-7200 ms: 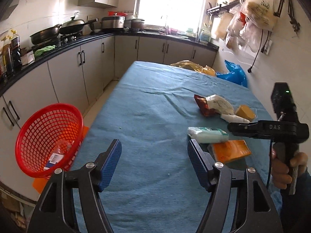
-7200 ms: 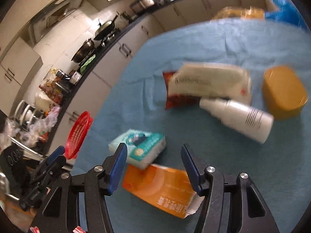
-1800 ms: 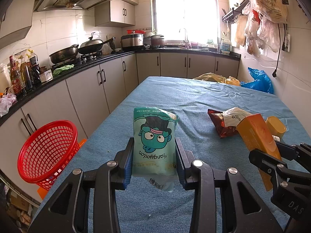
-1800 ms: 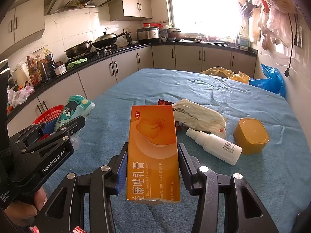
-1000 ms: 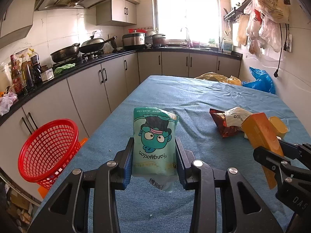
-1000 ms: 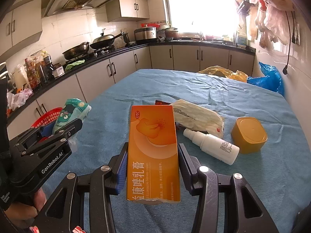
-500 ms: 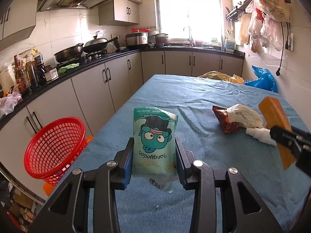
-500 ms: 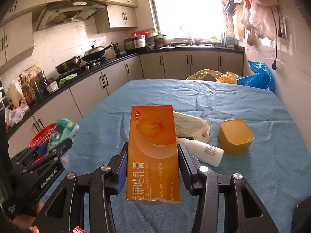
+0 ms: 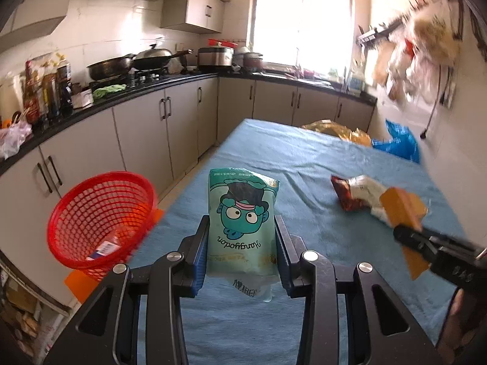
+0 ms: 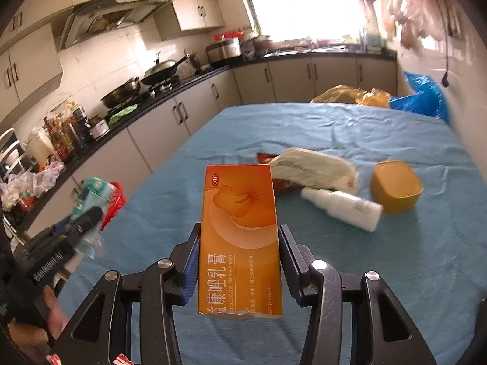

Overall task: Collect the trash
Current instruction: 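Carry the wipe pack and medicine box over the red basket with both tools, then open both tools to drop the wipe pack and medicine box into the basket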

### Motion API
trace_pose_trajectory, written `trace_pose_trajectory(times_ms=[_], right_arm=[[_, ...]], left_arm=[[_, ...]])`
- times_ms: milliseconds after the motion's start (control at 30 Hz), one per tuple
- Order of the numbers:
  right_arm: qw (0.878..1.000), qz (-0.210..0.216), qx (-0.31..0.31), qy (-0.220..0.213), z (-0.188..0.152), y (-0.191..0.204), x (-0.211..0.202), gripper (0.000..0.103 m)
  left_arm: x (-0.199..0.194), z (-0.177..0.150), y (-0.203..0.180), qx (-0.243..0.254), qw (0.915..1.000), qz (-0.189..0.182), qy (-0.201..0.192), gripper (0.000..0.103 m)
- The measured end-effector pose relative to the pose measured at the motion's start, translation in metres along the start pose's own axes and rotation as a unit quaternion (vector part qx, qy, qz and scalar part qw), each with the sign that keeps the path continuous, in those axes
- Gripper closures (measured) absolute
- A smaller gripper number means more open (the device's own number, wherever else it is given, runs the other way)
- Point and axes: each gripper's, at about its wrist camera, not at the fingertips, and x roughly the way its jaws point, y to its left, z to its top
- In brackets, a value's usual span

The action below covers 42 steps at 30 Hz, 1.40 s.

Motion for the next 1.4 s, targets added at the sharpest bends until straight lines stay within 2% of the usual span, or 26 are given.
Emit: trace_pose_trajectory(times_ms=[167,400,600,833,1067,1133,1167,1200,1233,1400], right_arm=[[0.999,0.028,-0.026,0.014,0.011,0.037,0.008,0.052],[0.994,0.076,-0.073,0.029,0.031,0.111,0.027,0.052],[0.986,0.118,-0.100,0.057,0.040,0.175,0.063,0.052],[0.977,0.157,-0.103,0.096,0.052,0.228,0.114,0.052],[0.971,0.184,-0.076,0.136,0.062,0.258,0.167,0.051],[0.971,0.187,-0.071,0.133,0.065,0.264,0.176,0.050],[0.970,0.190,-0.071,0.134,0.066,0.265,0.179,0.045],[0.969,0.193,-0.070,0.140,0.068,0.265,0.183,0.041],[0.970,0.193,-0.065,0.137,0.069,0.263,0.182,0.041],[0.975,0.185,-0.056,0.114,0.071,0.236,0.162,0.041]], left_arm=[[-0.013,0.011,0.043,-0.034,0.9993,0.013,-0.012,0.066],[-0.017,0.015,0.111,-0.070,0.9963,0.047,-0.014,0.065],[-0.002,0.012,0.168,-0.099,0.9932,0.060,0.011,0.065],[0.025,0.007,0.208,-0.125,0.9895,0.060,0.040,0.065],[0.043,0.010,0.225,-0.137,0.9875,0.061,0.050,0.065],[0.045,0.012,0.227,-0.137,0.9875,0.062,0.048,0.059],[0.045,0.012,0.228,-0.139,0.9873,0.061,0.047,0.054],[0.045,0.013,0.229,-0.144,0.9867,0.060,0.046,0.045],[0.044,0.013,0.229,-0.147,0.9864,0.059,0.043,0.041],[0.036,0.012,0.223,-0.141,0.9876,0.059,0.037,0.041]])
